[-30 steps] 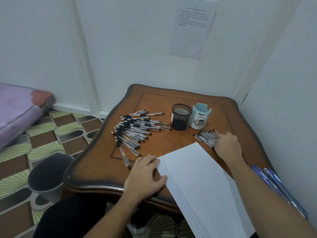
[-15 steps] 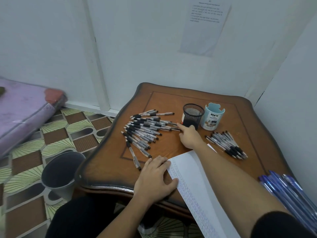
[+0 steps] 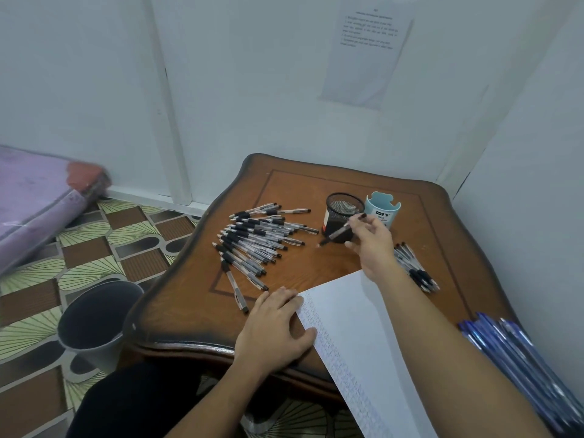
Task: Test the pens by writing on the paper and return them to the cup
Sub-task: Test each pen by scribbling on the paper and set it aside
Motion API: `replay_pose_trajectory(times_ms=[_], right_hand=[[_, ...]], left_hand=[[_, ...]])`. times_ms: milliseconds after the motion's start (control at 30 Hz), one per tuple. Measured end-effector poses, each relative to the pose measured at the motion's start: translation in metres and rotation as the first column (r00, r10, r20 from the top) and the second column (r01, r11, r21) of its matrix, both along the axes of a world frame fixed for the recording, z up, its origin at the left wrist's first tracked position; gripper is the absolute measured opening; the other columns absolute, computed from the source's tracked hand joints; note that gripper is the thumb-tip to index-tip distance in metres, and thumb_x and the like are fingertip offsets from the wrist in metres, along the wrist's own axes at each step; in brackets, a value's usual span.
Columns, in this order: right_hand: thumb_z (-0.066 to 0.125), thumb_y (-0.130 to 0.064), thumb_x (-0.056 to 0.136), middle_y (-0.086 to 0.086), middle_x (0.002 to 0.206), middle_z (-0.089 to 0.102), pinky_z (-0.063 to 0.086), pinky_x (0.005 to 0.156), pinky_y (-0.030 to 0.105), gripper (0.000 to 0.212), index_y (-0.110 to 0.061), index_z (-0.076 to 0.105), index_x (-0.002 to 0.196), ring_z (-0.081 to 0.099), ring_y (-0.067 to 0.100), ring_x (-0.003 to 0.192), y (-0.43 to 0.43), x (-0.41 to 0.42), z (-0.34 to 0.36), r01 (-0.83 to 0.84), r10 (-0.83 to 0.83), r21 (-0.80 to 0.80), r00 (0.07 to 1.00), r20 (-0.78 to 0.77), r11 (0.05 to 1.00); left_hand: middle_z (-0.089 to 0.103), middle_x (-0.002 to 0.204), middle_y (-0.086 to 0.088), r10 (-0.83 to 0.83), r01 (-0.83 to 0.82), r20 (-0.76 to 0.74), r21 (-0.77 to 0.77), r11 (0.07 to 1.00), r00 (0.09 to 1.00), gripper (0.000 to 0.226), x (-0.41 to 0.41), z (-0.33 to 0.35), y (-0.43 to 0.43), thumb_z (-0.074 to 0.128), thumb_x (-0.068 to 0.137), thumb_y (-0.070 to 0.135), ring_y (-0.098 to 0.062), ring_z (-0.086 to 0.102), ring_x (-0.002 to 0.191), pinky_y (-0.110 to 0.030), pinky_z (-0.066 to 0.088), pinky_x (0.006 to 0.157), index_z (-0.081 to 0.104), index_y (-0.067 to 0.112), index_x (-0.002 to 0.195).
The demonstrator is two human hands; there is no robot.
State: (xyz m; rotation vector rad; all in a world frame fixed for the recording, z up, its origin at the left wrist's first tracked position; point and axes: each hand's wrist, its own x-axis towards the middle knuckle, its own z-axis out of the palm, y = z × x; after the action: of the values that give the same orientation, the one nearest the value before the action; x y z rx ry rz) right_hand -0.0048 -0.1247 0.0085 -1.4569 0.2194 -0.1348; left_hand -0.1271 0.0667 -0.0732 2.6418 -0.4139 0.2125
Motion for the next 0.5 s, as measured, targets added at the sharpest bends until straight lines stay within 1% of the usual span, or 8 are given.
replay_pose_trajectory(times_ms=[67,100,133,200,267,333,433,500], right_hand=[[0.055,-0.019,0.100,0.003,0.107,0.068,0.055,0.089,0.043,0.006,-0.021,0.058,0.105,0.067,0.018,0.100,-0.006,-0.008,0.007,-0.012,0.007,0.170,1.000,0.031,0.985],[0.050,-0.020,0.102,0.001,0.097,0.068,0.057,0.084,0.043,0.010,-0.023,0.058,0.108,0.068,0.018,0.089,-0.007,-0.011,0.008,-0.027,0.017,0.217,0.999,0.047,0.976],[0.046,-0.021,0.104,0.000,0.086,0.065,0.058,0.073,0.038,0.016,-0.027,0.057,0.114,0.065,0.015,0.073,-0.008,-0.016,0.009,-0.043,0.029,0.245,0.998,0.060,0.969],[0.041,-0.022,0.106,-0.001,0.071,0.053,0.044,0.048,0.025,0.028,-0.035,0.055,0.125,0.044,0.009,0.052,-0.009,-0.023,0.011,-0.070,0.057,0.222,0.996,0.065,0.973],[0.041,-0.023,0.106,-0.002,0.068,0.050,0.029,0.041,0.021,0.028,-0.038,0.056,0.124,0.033,0.007,0.048,-0.011,-0.029,0.012,-0.108,0.100,0.158,0.993,0.056,0.982],[0.046,-0.025,0.104,0.000,0.068,0.047,0.024,0.041,0.020,0.015,-0.029,0.055,0.115,0.030,0.008,0.047,-0.014,-0.035,0.012,-0.134,0.130,0.104,0.990,0.047,0.985],[0.057,-0.016,0.099,0.000,0.066,0.042,0.024,0.040,0.020,0.013,-0.021,0.049,0.109,0.028,0.010,0.046,-0.017,-0.041,0.006,-0.139,0.137,0.042,0.989,0.048,0.989],[0.053,-0.010,0.100,0.002,0.060,0.041,0.031,0.042,0.023,0.014,-0.017,0.053,0.113,0.033,0.012,0.047,-0.018,-0.043,0.002,-0.126,0.123,0.045,0.991,0.057,0.991]], left_hand=[[0.034,0.151,0.015,0.002,-0.003,-0.012,-0.002,1.000,1.000,0.069,0.000,0.001,0.000,0.041,0.085,0.066,-0.004,0.019,0.144,-0.026,-0.002,0.117,0.044,0.028,0.143],[0.034,0.151,0.015,0.003,-0.003,-0.013,-0.005,1.000,1.000,0.070,-0.001,0.001,0.000,0.041,0.085,0.066,-0.004,0.019,0.144,-0.025,-0.002,0.117,0.044,0.028,0.143],[0.035,0.151,0.015,0.003,-0.003,-0.013,-0.007,1.000,1.000,0.071,-0.001,0.002,0.000,0.039,0.084,0.067,-0.004,0.020,0.144,-0.025,-0.003,0.116,0.044,0.028,0.143],[0.034,0.151,0.015,0.002,-0.002,-0.018,0.002,1.000,1.000,0.072,-0.001,0.003,0.000,0.037,0.084,0.068,-0.003,0.019,0.144,-0.024,-0.003,0.115,0.044,0.029,0.143],[0.034,0.151,0.016,0.002,-0.002,-0.025,0.007,1.000,1.000,0.075,-0.001,0.003,0.000,0.033,0.081,0.071,-0.003,0.019,0.144,-0.024,-0.004,0.115,0.044,0.029,0.143],[0.034,0.151,0.016,0.004,-0.004,-0.026,0.004,1.000,1.000,0.077,-0.002,0.003,-0.001,0.032,0.080,0.071,-0.003,0.020,0.143,-0.023,-0.004,0.114,0.045,0.029,0.143],[0.034,0.151,0.016,0.008,-0.007,-0.030,0.012,1.000,1.000,0.071,-0.002,0.004,-0.002,0.039,0.084,0.068,-0.003,0.019,0.143,-0.022,-0.005,0.113,0.045,0.029,0.143],[0.034,0.151,0.017,0.008,-0.007,-0.032,0.022,1.000,0.999,0.076,-0.002,0.004,-0.001,0.032,0.081,0.071,-0.002,0.019,0.143,-0.022,-0.004,0.113,0.045,0.029,0.143]])
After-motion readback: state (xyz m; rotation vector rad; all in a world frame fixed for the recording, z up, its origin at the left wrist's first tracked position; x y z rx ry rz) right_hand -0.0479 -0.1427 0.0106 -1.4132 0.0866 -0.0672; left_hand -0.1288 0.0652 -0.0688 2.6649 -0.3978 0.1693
